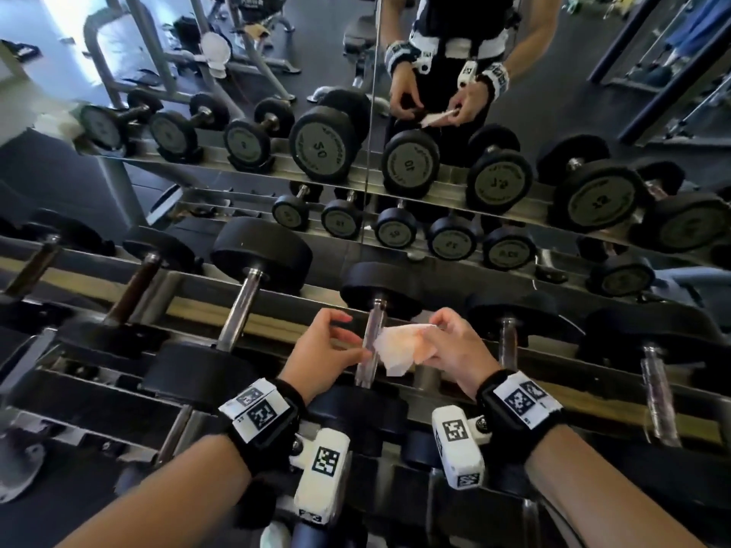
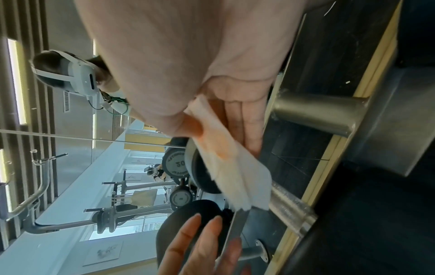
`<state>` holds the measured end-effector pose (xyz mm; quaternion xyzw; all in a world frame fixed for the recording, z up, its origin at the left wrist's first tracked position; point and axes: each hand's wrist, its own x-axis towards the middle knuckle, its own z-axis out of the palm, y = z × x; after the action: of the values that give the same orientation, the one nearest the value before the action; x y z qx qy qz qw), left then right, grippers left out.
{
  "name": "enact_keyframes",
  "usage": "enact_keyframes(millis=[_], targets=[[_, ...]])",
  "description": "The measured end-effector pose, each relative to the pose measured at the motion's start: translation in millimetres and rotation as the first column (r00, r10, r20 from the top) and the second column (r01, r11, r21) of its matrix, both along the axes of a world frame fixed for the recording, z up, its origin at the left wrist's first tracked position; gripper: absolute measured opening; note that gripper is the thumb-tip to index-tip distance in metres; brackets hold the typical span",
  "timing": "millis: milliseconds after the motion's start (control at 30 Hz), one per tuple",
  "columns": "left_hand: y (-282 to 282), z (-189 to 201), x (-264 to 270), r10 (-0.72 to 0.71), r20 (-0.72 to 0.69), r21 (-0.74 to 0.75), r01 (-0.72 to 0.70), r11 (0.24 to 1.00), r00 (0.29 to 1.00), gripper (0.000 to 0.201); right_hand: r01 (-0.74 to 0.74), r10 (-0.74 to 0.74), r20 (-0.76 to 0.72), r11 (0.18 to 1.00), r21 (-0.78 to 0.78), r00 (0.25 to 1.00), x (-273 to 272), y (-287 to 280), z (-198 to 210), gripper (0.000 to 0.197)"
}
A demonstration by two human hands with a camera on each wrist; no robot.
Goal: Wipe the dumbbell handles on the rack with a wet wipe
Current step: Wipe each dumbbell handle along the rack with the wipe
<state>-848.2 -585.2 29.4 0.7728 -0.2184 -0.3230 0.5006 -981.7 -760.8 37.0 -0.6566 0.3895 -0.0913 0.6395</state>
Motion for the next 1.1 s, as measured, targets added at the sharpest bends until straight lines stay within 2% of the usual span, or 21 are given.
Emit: enact_keyframes(millis=[100,167,267,400,567,667,733,800,867,1033,1100], targets=[[13.7,-17.4,-8.0,0.032,0.076,0.049,-0.036,0.998,0.997,0.041,0.133,-0.132,-0.05,0.991,0.026,0.99,-8.4,-13.9,-25.5,0.02],[26.4,-27.2,-13.2,0.069,0.082,0.08,-0.075,0.994,0.994,0.037,0.168,-0.169,-0.068,0.985,-0.026,0.983,-10.9,-17.2,-43.3,0.02],[37.8,-33.4,-19.7,0.096,0.091,0.125,-0.107,0.986,0.991,0.032,0.142,-0.155,-0.083,0.98,-0.141,0.984,-4.0,-12.1,-59.2,0.023],[40.5,-27.4,-25.3,0.098,0.082,0.137,-0.108,0.985,0.992,0.042,0.06,-0.076,-0.056,0.966,-0.251,0.996,18.2,-1.4,-67.8,0.027],[48.3,-28.6,-29.1,0.091,0.103,0.188,-0.109,0.976,0.991,0.037,-0.071,0.068,-0.019,0.985,-0.159,0.997,37.3,12.9,-71.6,0.034],[50.0,-33.0,-31.9,0.109,0.108,0.179,-0.128,0.975,0.988,0.036,-0.095,0.097,0.008,0.99,-0.101,0.995,42.6,13.8,-78.7,0.04],[50.4,-35.5,-34.2,0.123,0.108,0.171,-0.141,0.975,0.986,0.037,-0.08,0.081,0.014,0.996,-0.044,0.997,46.6,11.8,-82.6,0.039],[51.1,-37.5,-35.9,0.135,0.093,0.156,-0.149,0.976,0.986,0.036,-0.006,0.003,0.032,0.997,0.078,0.999,47.6,13.1,-81.2,0.032],[51.8,-38.1,-36.3,0.139,0.085,0.147,-0.15,0.978,0.987,0.036,0.031,-0.042,0.058,0.983,0.183,0.997,42.3,18.8,-78.0,0.037],[52.4,-37.6,-34.7,0.127,0.095,0.145,-0.139,0.98,0.987,0.035,-0.163,0.151,0.072,0.962,0.221,0.986,8.3,31.8,-73.4,0.046],[53.0,-38.4,-34.7,0.12,0.098,0.146,-0.133,0.98,0.988,0.035,-0.188,0.175,0.082,0.961,0.204,0.981,4.5,22.5,-71.9,0.047]])
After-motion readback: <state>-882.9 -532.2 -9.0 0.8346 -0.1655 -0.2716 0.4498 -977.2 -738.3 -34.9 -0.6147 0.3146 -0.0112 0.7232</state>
